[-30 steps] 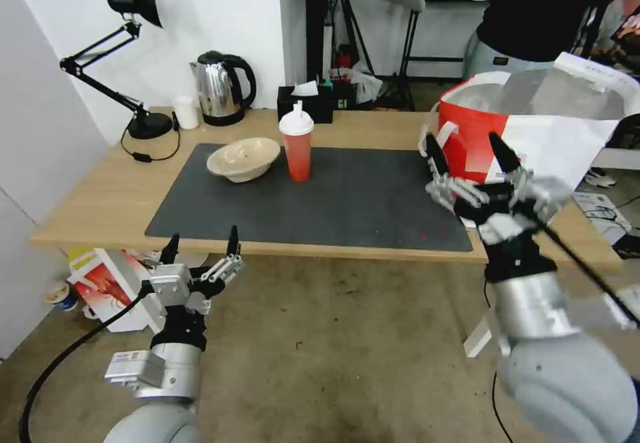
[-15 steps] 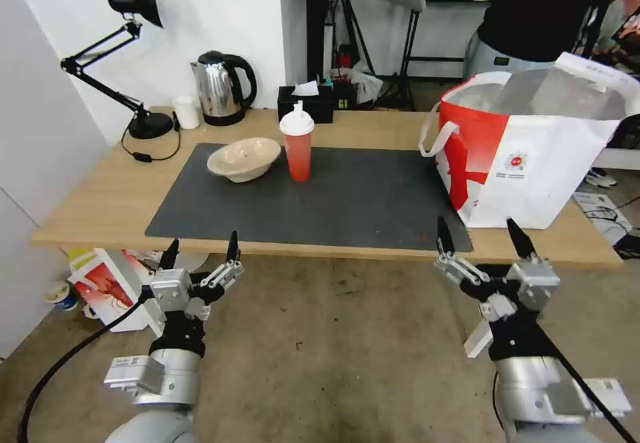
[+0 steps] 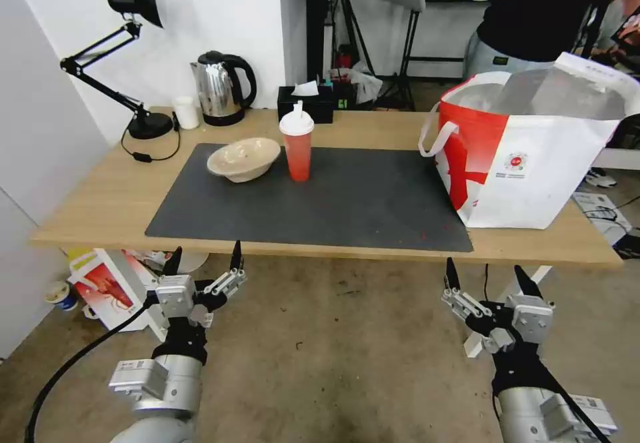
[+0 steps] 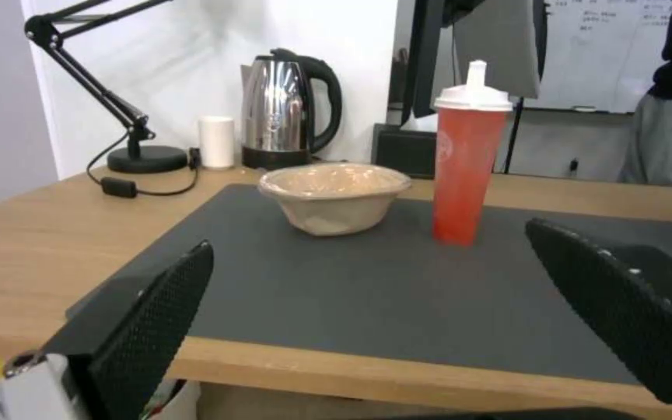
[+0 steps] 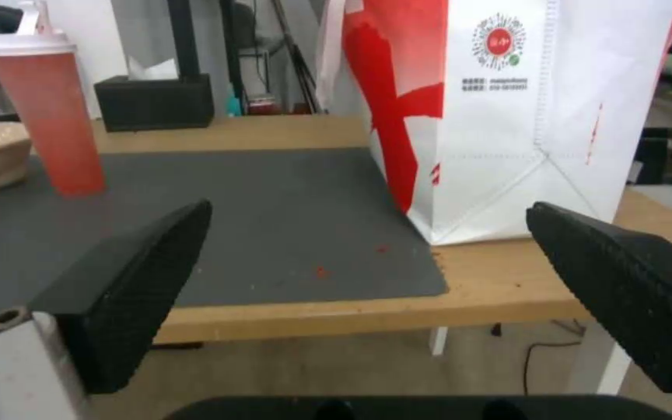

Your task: Pick up the trash from the table and place it into the takeout bag.

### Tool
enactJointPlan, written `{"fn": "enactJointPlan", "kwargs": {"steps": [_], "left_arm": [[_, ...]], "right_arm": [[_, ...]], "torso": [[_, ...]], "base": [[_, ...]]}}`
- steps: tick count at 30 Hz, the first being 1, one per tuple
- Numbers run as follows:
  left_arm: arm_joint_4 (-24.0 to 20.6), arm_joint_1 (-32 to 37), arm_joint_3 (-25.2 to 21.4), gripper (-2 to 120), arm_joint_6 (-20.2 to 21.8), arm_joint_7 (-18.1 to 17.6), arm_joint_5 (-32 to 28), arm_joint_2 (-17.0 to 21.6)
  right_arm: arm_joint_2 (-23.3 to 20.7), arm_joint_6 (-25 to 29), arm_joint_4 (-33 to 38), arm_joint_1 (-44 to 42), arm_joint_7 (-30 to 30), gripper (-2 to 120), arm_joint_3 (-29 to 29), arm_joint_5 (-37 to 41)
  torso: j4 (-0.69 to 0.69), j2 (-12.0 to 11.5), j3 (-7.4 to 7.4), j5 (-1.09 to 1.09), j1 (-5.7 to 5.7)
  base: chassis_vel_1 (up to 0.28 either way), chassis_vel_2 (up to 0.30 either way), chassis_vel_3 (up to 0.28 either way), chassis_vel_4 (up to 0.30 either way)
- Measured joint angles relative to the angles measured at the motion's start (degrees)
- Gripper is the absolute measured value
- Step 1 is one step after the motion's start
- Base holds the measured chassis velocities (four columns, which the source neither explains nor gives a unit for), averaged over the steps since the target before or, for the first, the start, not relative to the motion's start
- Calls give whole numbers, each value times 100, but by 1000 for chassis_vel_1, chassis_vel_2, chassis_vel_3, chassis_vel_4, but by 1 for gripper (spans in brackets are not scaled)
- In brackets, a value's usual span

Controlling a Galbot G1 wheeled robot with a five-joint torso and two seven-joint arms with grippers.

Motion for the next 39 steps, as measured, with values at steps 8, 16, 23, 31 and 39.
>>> {"fn": "enactJointPlan", "kwargs": {"steps": [8, 16, 23, 31, 39], "left_arm": [[19, 65, 25, 100, 5, 8, 24, -34], [10, 109, 20, 100, 48, -10, 48, -31], [9, 111, 20, 100, 68, -22, 63, -38], [25, 107, 49, 100, 67, -21, 72, -89], [23, 145, 41, 100, 74, -24, 127, -122]], "right_arm": [[9, 45, 2, 41, -189, 100, -70, 4], [6, 86, 13, 118, -283, 100, -94, -59], [15, 193, -2, 137, -316, 100, -100, -145], [4, 207, -47, 146, -317, 100, -104, -175], [-13, 206, -49, 136, -318, 100, -124, -178]], "torso": [[0, -1, 0, 0, 0], [0, -1, 0, 1, 0], [0, -1, 0, 0, 0], [0, -1, 0, 0, 0], [0, -1, 0, 0, 0]], "base": [[0, 0, 0, 0], [0, 0, 0, 0], [0, 0, 0, 0], [0, 0, 0, 0], [0, 0, 0, 0]]}}
